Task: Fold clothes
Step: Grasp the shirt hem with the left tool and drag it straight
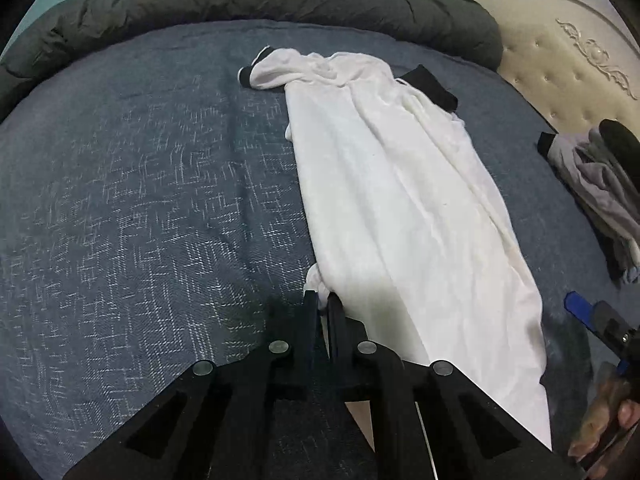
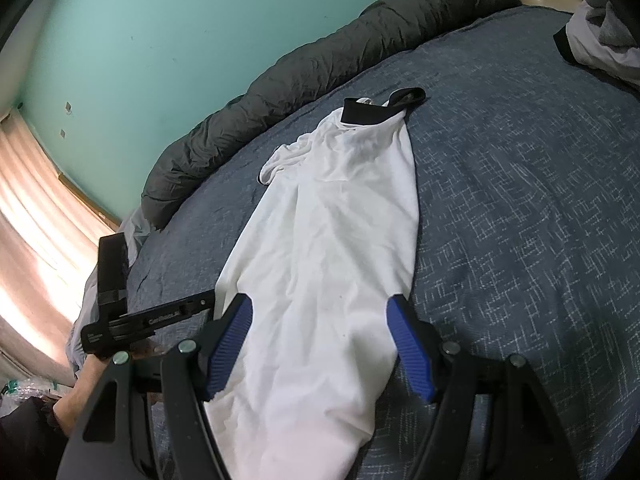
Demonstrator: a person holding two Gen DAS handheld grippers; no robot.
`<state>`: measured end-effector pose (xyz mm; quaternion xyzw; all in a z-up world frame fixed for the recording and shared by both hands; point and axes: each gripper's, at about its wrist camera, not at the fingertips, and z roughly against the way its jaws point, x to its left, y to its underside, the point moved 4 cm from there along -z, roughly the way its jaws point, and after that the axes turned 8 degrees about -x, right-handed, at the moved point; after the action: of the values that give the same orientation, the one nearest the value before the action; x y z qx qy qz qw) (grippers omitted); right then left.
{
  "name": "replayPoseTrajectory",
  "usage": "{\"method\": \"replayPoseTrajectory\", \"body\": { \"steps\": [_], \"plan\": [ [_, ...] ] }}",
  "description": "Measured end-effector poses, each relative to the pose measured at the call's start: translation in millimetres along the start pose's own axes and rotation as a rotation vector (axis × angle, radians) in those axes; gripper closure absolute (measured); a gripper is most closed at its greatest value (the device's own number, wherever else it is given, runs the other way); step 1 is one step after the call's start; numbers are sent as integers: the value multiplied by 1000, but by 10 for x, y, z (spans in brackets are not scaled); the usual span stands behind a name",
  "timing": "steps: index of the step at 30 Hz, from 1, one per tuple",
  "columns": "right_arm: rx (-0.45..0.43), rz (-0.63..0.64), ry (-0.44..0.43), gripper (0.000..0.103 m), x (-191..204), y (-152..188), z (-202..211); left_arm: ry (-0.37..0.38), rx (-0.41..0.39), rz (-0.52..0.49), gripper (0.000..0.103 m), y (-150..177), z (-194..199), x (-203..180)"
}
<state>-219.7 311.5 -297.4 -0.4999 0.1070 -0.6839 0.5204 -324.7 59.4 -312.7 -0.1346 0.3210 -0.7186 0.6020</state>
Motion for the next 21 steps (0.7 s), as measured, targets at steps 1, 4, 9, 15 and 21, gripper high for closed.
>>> {"method": "replayPoseTrajectory", "body": {
  "steps": [1, 4, 9, 15, 21],
  "plan": [
    [0, 0, 0, 32, 2, 4, 1, 1, -3, -2, 98, -7, 18, -1],
    [3, -1, 0, 32, 4, 13, -1, -2, -16, -12, 99, -16, 142, 17],
    [3, 3, -4, 32, 18, 12, 9, -4, -46, 9, 99, -52, 338, 114],
    [-8, 0, -4, 32, 8, -27, 39, -18, -117, 46, 99, -19, 854, 254],
    [-13, -7, -6, 32, 13, -48, 60, -66, -156, 112, 99, 37, 1360, 570]
  ]
}}
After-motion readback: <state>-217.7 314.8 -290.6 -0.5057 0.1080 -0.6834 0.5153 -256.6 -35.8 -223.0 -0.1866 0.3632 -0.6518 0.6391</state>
